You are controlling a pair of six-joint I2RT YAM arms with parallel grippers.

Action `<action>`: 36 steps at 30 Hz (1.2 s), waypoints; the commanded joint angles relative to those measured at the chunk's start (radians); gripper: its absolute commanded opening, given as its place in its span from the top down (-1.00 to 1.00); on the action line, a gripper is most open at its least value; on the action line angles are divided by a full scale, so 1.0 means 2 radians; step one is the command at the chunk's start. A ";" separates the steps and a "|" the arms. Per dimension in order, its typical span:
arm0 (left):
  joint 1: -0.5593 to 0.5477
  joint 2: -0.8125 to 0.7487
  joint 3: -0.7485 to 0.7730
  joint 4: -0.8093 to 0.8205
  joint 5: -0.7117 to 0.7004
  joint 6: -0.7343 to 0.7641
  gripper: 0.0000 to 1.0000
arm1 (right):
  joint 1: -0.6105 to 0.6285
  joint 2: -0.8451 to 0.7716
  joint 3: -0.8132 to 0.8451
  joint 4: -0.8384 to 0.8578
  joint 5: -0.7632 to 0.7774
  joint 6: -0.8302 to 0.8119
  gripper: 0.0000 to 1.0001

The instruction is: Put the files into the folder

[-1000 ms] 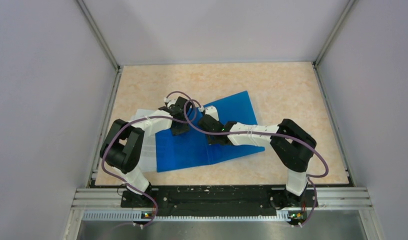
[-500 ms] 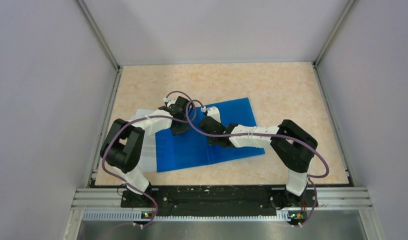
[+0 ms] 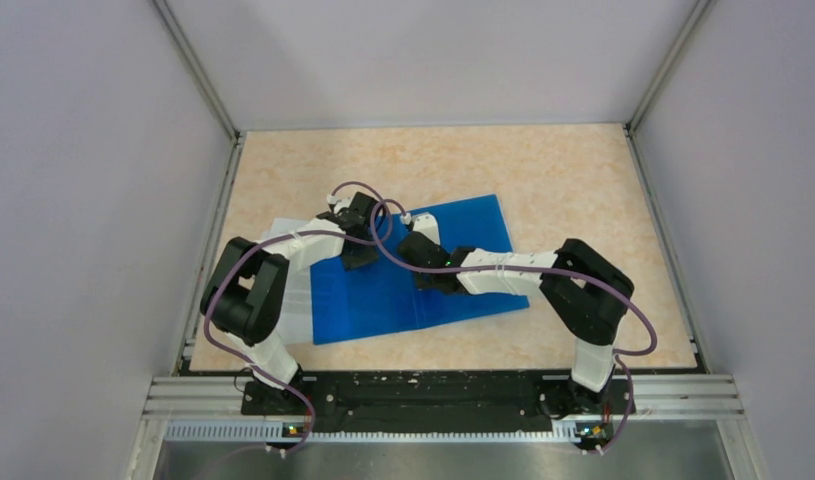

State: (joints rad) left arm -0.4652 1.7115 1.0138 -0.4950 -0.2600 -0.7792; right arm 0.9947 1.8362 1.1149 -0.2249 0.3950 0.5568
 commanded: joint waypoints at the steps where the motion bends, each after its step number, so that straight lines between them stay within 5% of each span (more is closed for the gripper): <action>1: 0.007 0.045 -0.021 -0.010 0.010 0.001 0.17 | 0.005 0.014 0.010 -0.017 -0.026 -0.001 0.79; 36: 0.035 0.081 -0.016 -0.010 0.033 0.005 0.21 | 0.027 0.047 -0.064 -0.089 0.063 0.037 1.00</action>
State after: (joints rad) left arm -0.4149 1.7462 1.0451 -0.5007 -0.2047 -0.7738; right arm 1.0424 1.8595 1.0828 -0.1902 0.5419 0.6086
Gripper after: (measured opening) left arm 0.395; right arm 0.047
